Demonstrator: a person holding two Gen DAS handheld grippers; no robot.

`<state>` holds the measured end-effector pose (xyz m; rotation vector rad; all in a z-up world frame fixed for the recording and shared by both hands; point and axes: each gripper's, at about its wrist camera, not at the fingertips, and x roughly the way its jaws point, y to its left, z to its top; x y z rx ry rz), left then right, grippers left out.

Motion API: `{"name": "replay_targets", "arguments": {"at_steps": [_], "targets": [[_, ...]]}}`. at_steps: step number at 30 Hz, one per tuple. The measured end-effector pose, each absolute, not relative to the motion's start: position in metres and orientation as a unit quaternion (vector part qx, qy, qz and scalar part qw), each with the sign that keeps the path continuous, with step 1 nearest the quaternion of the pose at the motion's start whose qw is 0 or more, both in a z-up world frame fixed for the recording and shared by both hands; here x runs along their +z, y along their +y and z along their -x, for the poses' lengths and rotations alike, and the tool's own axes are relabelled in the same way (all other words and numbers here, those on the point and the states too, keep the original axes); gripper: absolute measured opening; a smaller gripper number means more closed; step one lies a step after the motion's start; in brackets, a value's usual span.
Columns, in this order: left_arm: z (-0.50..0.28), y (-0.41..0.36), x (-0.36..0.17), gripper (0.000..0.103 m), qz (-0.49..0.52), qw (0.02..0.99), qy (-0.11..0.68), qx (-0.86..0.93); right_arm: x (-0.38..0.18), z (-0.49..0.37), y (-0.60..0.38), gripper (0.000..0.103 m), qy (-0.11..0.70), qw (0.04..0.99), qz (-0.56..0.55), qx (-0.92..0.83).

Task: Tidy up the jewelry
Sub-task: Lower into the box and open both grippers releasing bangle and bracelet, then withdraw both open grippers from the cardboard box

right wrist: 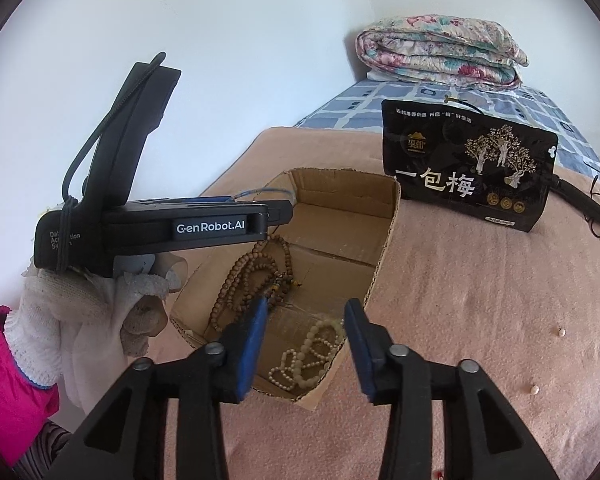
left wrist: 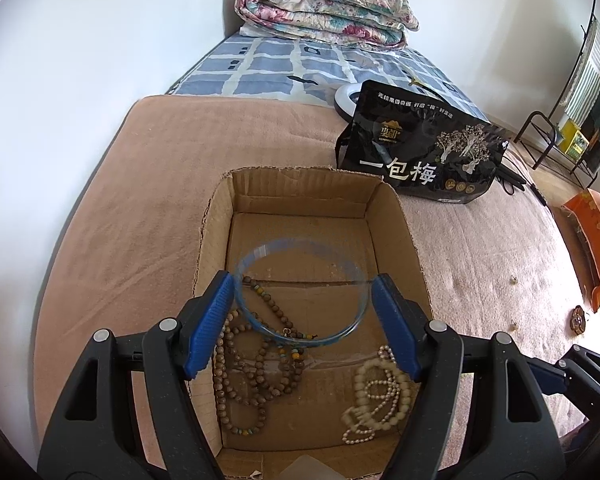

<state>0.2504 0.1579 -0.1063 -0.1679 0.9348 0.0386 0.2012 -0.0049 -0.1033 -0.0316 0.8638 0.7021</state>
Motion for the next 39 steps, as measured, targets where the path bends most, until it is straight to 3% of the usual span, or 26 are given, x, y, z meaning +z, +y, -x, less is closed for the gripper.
{"name": "replay_targets", "arguments": {"at_steps": [2, 6, 19, 37, 39], "targets": [[-0.25, 0.157, -0.105, 0.073, 0.081, 0.89, 0.449, 0.019, -0.102, -0.201, -0.006, 0.045, 0.41, 0.85, 0.016, 0.332], [-0.248, 0.156, -0.103, 0.074, 0.078, 0.891, 0.447, 0.02, -0.099, -0.2, -0.011, 0.06, 0.404, 0.856, 0.018, 0.324], [-0.238, 0.148, -0.084, 0.074, 0.069, 0.904, 0.421, 0.026, -0.093, -0.195, -0.023, 0.064, 0.395, 0.865, 0.027, 0.309], [-0.2, 0.099, -0.036, 0.073, 0.034, 0.934, 0.357, 0.006, -0.067, -0.185, -0.081, 0.09, 0.365, 0.895, 0.025, 0.257], [-0.194, 0.09, -0.032, 0.074, 0.031, 0.936, 0.351, 0.001, -0.064, -0.183, -0.088, 0.097, 0.362, 0.898, 0.028, 0.249]]}}
